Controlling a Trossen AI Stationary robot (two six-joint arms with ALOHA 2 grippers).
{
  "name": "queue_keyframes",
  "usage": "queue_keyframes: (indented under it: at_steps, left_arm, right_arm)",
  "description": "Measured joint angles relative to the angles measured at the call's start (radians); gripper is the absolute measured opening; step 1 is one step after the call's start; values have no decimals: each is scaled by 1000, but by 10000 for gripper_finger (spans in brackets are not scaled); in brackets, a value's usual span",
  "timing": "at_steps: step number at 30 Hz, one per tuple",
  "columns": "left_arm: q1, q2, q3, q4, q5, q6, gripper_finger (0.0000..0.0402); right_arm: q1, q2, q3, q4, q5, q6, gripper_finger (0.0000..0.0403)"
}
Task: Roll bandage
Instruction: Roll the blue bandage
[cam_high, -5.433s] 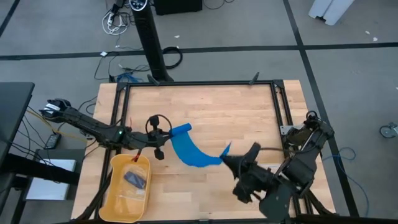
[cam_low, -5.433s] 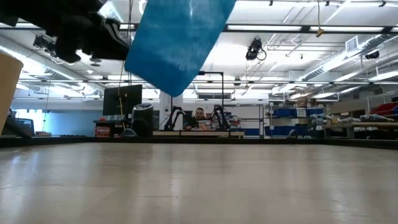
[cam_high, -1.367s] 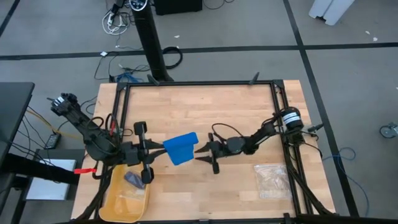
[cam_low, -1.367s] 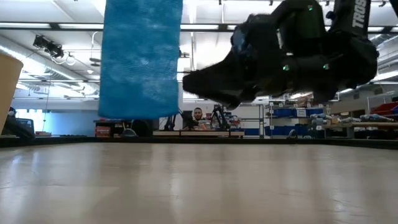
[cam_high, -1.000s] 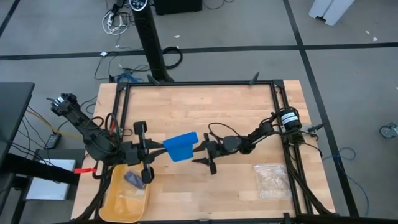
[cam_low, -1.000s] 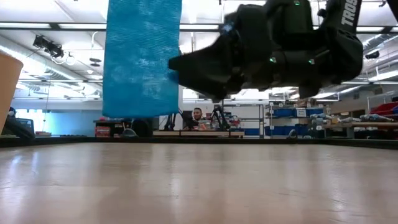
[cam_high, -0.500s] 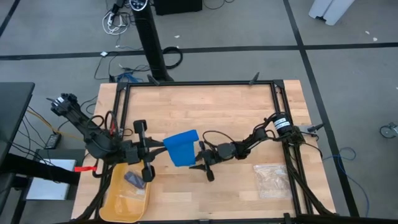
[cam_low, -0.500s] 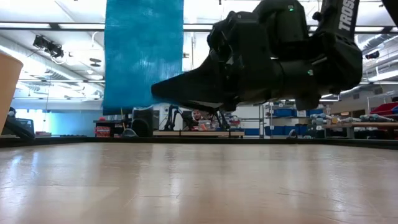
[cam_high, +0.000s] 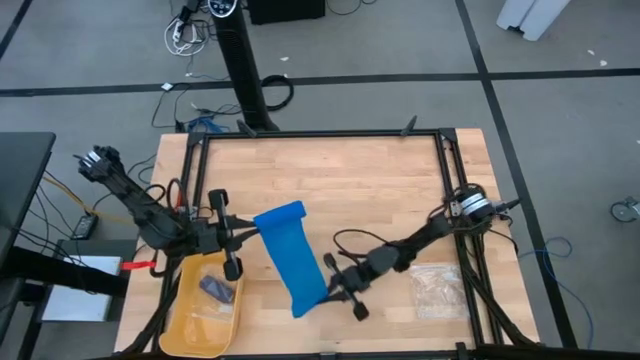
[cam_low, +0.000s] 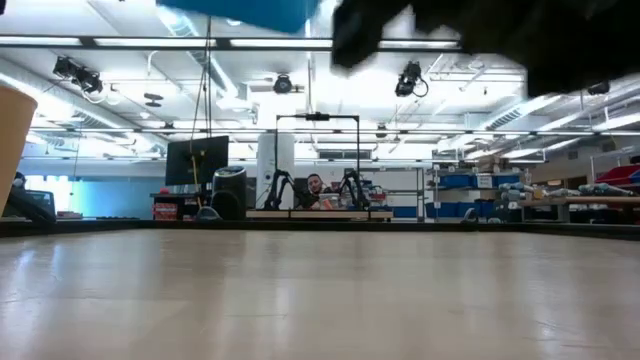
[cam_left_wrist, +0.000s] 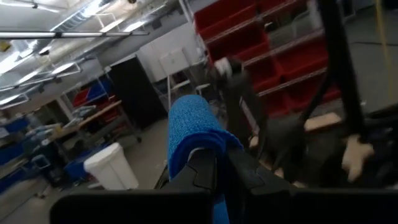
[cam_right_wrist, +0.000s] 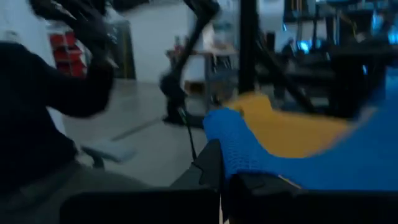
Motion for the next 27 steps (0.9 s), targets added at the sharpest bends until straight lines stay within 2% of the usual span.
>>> queue_keyframes:
  at_steps: [2,5,9,12,19,27]
  left_arm:
    - [0,-33,-60,22,-6,2,17]
    - [3,-62,-151,63,-47,2,17]
    - [14,-75,-256,111,-67,-24,17]
    - [25,-72,-313,122,-64,-79,17]
    - [33,-71,-408,118,-64,-190,17]
    - [31,-10,-420,124,-43,-235,17]
  right_arm:
    - [42,-52,3,-28,38,-29,2]
    - [97,-127,30,-128,153,-91,2]
    - [139,-210,115,-296,305,-163,1]
    - [154,-247,196,-406,380,-224,1]
    - [158,-276,370,-510,472,-397,1]
    - [124,-276,532,-524,576,-592,0]
